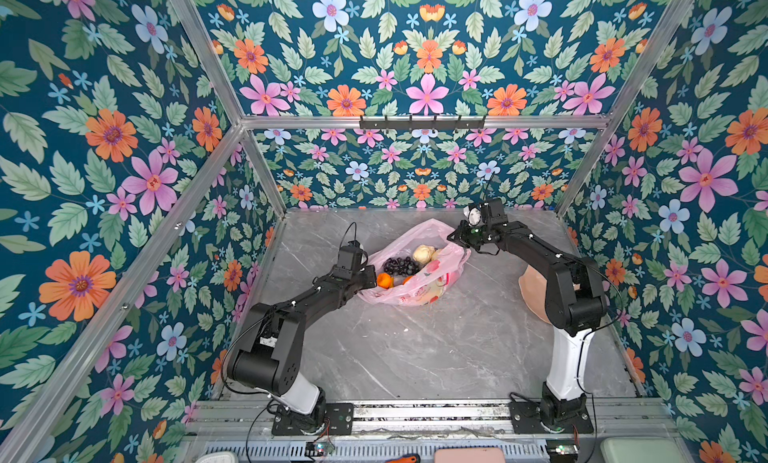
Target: Take the fake fruits out of the plastic bag
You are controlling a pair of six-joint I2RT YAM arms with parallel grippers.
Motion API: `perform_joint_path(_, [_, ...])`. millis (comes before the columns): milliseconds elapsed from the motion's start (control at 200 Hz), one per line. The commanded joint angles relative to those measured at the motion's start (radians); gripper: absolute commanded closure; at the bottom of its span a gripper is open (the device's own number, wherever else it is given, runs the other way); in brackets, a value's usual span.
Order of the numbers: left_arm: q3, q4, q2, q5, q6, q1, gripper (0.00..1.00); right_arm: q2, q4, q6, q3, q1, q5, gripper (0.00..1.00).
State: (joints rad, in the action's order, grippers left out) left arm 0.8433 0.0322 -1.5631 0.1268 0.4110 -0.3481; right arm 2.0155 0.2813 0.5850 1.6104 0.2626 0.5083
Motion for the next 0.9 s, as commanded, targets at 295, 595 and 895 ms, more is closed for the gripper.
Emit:
perform_joint_path(295, [-0.039,0.065,0.032,-0.146,0.016,-0.132,1.00,-0.251,0.295,-0.049,-0.132,0.157,-0.608,0.10])
perform_joint_path(595, [-0.061,0.084,0.046,-0.252,0.043,-0.195,1.00,-0.155,0.352,-0.016,-0.100,0.288,-0.669,0.10])
perform_joint_path(895, [-0.126,0.088,0.083,-0.288,0.125,-0.140,1.00,-0.292,0.218,-0.044,-0.345,0.222,-0.649,0.87])
